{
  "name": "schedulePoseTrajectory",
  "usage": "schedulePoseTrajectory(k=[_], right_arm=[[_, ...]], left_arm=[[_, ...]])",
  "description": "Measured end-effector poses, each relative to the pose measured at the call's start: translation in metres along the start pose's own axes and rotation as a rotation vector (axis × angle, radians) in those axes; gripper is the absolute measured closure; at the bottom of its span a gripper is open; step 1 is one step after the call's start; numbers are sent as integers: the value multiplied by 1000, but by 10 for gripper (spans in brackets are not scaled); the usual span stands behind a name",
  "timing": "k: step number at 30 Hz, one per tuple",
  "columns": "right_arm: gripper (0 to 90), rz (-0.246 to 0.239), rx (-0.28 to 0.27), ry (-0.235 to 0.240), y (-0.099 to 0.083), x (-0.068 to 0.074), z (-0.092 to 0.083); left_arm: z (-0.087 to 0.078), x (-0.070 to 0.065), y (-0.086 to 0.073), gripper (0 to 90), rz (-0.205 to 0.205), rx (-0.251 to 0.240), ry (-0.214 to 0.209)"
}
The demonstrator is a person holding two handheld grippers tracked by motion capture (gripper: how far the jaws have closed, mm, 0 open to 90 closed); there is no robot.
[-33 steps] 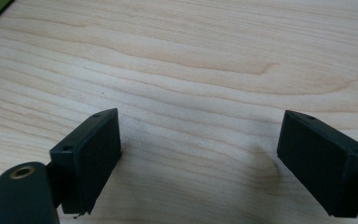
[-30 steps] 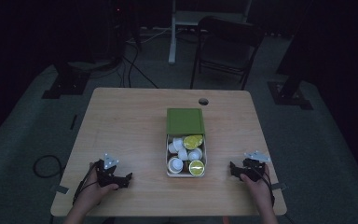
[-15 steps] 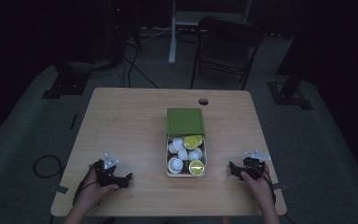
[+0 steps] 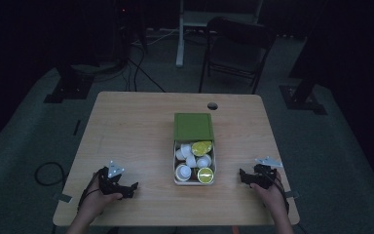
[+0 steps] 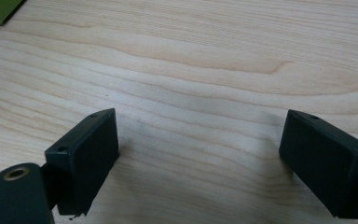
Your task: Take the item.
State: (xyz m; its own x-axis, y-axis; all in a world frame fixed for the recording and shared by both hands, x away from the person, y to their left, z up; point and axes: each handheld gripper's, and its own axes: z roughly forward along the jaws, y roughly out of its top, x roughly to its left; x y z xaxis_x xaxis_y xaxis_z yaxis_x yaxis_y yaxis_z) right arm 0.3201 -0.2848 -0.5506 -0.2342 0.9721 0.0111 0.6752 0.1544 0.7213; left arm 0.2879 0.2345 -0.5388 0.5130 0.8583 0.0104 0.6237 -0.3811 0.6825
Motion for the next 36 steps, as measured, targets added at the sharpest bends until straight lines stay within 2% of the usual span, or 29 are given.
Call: schedulePoseTrajectory(k=[10,16,22,28,35,36], right_arm=[[109,-2,0,2,0,0,0],[109,-2,0,2,0,0,0],[109,-2,0,1,0,0,0],[109,-2,0,2,0,0,0],[109,-3,0,2,0,0,0],[109,-3,0,2,0,0,0]], left_arm=[[-9,3,7,3,15,-8,-5],[-15,0,14,3,15,-28,-30],[-20,-2,22,3,54,-32,-46],[-24,-6,32,3,57,-52,-68],[-27,-8,41,3,71,-75,-74],[-29,-11,47,3,81,-87,-90]])
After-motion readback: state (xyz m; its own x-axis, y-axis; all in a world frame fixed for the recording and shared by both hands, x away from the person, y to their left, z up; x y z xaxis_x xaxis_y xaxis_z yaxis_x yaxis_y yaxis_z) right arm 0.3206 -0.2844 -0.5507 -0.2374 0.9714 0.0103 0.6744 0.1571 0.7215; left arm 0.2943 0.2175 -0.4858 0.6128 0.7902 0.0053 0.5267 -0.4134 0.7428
